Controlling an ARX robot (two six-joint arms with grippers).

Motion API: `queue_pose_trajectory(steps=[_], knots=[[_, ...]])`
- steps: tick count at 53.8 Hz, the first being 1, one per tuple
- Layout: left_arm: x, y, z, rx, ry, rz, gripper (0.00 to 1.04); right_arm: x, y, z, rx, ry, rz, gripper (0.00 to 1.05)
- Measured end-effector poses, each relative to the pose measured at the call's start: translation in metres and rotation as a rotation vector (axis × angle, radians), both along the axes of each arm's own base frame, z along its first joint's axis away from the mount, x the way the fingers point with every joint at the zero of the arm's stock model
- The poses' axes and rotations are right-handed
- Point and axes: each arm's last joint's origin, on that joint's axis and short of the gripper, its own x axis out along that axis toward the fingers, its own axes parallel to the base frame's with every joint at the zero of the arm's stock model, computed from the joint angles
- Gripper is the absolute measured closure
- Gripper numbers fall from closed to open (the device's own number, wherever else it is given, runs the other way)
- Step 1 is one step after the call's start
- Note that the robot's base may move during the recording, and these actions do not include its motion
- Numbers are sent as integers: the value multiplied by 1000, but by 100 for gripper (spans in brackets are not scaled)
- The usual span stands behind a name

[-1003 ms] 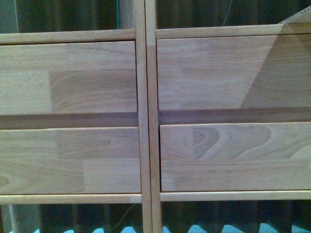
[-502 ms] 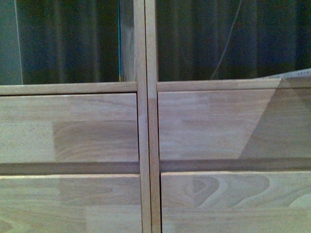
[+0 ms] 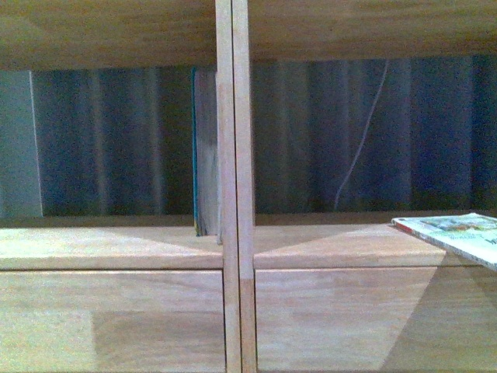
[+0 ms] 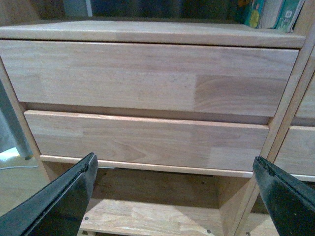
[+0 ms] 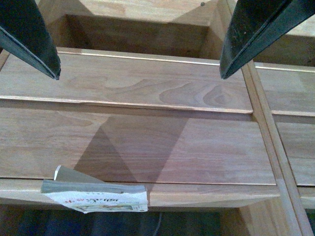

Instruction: Organize books on shelf

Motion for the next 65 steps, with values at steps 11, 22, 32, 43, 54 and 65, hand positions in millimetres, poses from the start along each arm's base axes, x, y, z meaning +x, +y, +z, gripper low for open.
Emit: queue_pose_trajectory(steps=[11, 22, 32, 43, 54, 65], knots=[[0, 0, 0, 0, 0, 0, 7, 0, 0, 0, 0, 0, 0, 7], [0, 0, 0, 0, 0, 2, 7, 6, 1, 4, 115, 23, -342, 7], [0, 0, 0, 0, 0, 0, 7, 27, -13, -3, 328, 56, -904, 7], [0, 0, 0, 0, 0, 0, 7, 94, -26, 19, 727, 55, -774, 7], [0, 0, 0, 0, 0, 0, 7, 137, -26, 30, 922, 76, -690, 7], [0, 0, 0, 0, 0, 0, 7, 171, -26, 42, 1028, 80, -641, 7]])
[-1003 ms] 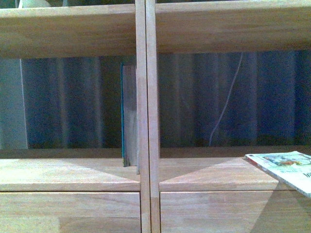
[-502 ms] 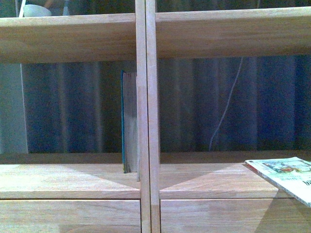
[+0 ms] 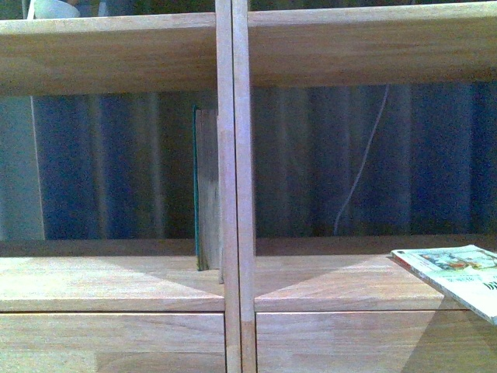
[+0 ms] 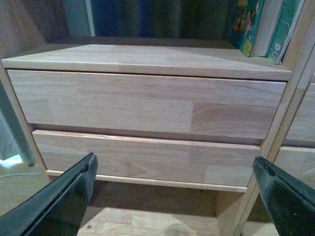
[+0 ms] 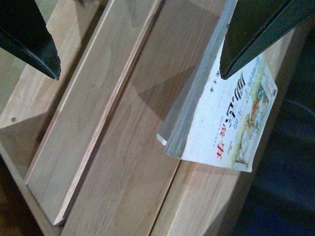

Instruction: Organize books on shelf

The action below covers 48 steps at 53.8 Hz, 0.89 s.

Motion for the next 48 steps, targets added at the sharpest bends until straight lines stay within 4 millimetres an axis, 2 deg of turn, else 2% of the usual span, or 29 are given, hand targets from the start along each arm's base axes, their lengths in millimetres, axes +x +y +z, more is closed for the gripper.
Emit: queue_pose_trajectory(steps=[22, 48], knots=[[0, 0, 0, 0, 0, 0, 7, 49, 6, 7, 141, -33, 41, 7], [0, 0, 0, 0, 0, 0, 7, 78, 12, 7, 251, -62, 52, 7]])
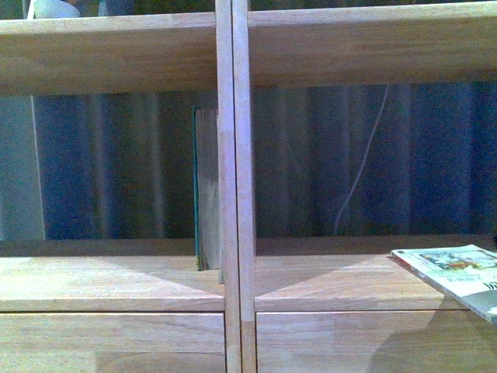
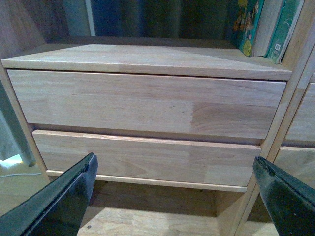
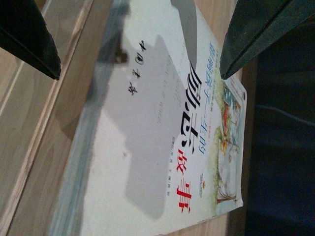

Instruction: Organize books on shelf

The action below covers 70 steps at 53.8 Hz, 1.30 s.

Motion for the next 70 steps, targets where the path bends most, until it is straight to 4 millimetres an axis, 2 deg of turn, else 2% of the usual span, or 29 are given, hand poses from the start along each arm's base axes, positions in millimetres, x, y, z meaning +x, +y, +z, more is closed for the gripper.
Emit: queue_pose_trajectory(steps=[19, 45, 59, 70], knots=[[0, 0, 0, 0, 0, 0, 7, 24, -14, 4, 8, -16, -42, 7], [0, 0, 0, 0, 0, 0, 7, 42, -28, 7, 15, -24, -75, 7], [0, 0, 0, 0, 0, 0, 7, 43, -29, 8, 9, -28, -85, 7], [0, 0, 0, 0, 0, 0, 7, 41, -29, 9, 2, -48, -100, 34]])
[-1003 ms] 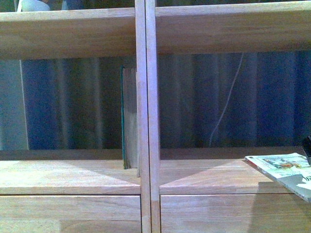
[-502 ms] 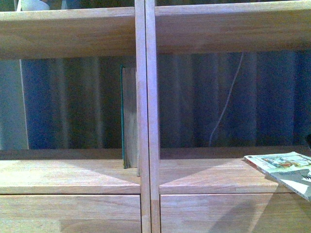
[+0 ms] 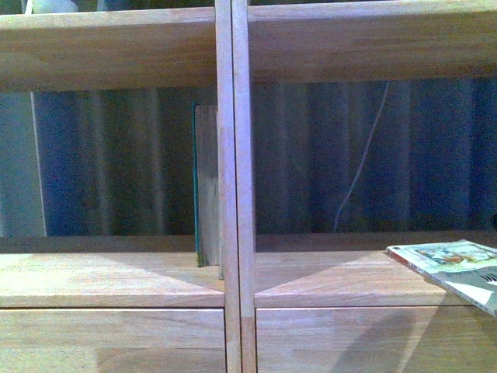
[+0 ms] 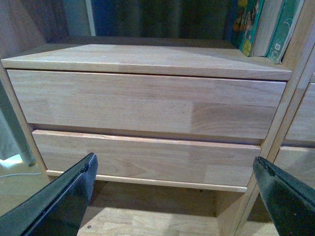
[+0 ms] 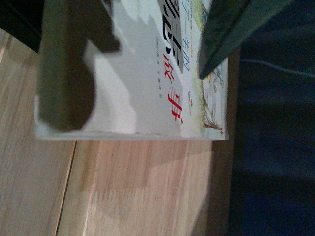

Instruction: Organize books on shelf

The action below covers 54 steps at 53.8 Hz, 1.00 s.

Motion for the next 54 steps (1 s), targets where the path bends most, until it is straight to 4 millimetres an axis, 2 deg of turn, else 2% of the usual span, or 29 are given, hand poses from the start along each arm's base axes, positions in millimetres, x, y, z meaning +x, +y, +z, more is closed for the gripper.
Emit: queue_pose_trajectory(steps=[22, 39, 47, 54], knots=[[0, 0, 0, 0, 0, 0, 7, -10, 1, 3, -8, -14, 1, 95], [0, 0, 0, 0, 0, 0, 7, -13, -1, 5, -8, -30, -2, 97], [0, 0, 0, 0, 0, 0, 7, -26, -2, 8, -24, -39, -1, 97], [0, 0, 0, 0, 0, 0, 7, -42, -5, 24, -67, -75, 16, 97]])
